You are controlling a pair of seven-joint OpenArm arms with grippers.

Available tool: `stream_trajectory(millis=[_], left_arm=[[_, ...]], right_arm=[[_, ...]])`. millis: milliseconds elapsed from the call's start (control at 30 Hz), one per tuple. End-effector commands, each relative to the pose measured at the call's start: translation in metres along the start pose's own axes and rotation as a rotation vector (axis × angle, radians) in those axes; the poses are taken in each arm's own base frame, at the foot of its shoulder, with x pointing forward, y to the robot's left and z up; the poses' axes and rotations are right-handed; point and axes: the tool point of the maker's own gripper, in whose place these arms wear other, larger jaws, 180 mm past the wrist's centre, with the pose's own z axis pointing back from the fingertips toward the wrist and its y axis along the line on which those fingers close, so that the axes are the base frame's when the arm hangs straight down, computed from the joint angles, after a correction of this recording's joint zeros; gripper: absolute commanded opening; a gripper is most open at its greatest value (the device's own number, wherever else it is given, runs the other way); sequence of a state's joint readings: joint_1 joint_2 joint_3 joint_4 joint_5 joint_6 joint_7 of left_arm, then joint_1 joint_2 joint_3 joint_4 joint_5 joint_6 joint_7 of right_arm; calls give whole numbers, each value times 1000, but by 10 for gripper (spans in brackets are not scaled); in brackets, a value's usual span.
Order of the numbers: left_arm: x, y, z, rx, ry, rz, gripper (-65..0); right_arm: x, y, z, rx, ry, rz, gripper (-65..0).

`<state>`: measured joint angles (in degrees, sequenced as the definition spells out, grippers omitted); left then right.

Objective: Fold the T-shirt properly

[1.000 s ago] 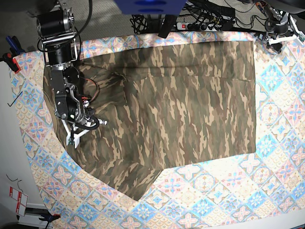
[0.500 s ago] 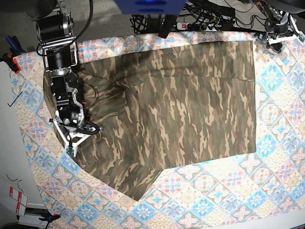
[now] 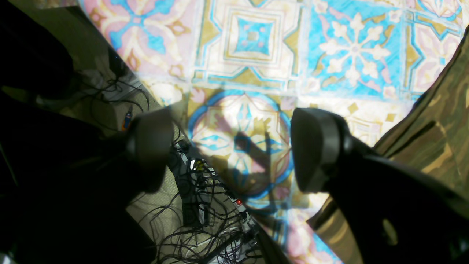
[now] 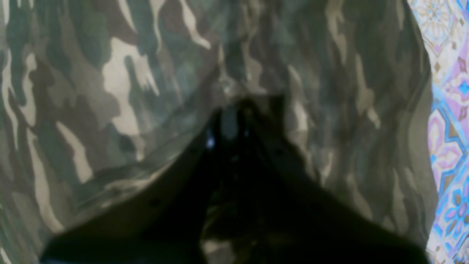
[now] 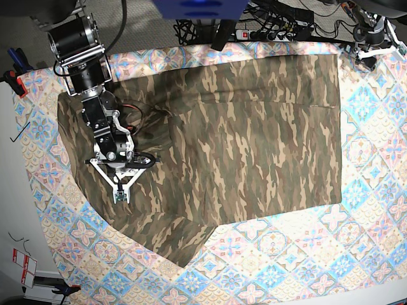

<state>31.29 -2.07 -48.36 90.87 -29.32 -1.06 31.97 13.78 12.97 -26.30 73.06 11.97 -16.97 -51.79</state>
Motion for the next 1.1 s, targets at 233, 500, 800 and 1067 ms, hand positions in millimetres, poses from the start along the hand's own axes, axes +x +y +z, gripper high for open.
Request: stream_trajectory(millis=[233, 500, 800, 1067], left_arm=[[13, 3, 2, 3, -38, -16, -152], [13, 3, 2, 3, -38, -16, -152], [13, 3, 2, 4, -38, -17, -152], [13, 3, 2, 4, -38, -17, -152]], right_arm=[[13, 17, 4, 19, -49, 82, -643], [15, 34, 5, 43, -91, 139, -643], [22, 48, 7, 63, -122, 190, -643], [22, 50, 7, 66, -128, 202, -639]])
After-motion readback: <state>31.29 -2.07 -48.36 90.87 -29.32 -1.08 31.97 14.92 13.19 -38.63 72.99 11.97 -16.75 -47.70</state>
